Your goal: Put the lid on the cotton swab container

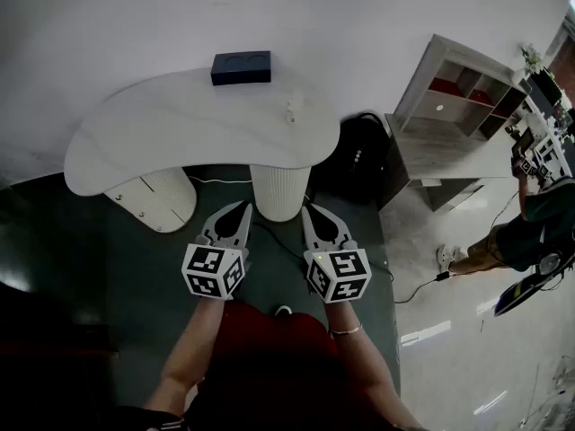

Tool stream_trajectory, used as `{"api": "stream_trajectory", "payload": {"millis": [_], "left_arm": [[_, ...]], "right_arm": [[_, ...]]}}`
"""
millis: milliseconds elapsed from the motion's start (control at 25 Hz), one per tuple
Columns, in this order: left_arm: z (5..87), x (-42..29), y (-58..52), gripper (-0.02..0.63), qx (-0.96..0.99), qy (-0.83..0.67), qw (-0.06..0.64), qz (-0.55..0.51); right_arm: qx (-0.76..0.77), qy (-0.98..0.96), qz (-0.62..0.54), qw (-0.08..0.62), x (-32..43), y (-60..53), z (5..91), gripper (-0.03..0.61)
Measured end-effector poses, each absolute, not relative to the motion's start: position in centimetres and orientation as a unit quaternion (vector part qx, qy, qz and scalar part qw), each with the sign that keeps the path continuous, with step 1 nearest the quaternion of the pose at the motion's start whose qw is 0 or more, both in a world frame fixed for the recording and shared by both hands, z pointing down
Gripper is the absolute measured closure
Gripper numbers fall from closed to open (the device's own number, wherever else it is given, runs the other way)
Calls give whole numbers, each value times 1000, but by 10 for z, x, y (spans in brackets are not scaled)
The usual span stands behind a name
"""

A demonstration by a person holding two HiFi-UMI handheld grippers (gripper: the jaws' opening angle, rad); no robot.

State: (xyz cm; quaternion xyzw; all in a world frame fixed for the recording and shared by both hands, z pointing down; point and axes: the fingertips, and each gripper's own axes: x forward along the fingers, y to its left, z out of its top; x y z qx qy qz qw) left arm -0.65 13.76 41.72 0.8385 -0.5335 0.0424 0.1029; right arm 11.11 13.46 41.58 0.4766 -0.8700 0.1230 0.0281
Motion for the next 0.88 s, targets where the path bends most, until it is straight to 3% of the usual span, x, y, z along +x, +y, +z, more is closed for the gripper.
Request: {"api": "stream_trajectory", "payload": {"millis": [880], "left_arm": [[418,1,137,589,835,-540,94,54]], "right_arm": [[476,-870,124,28,116,134,421,563]]}}
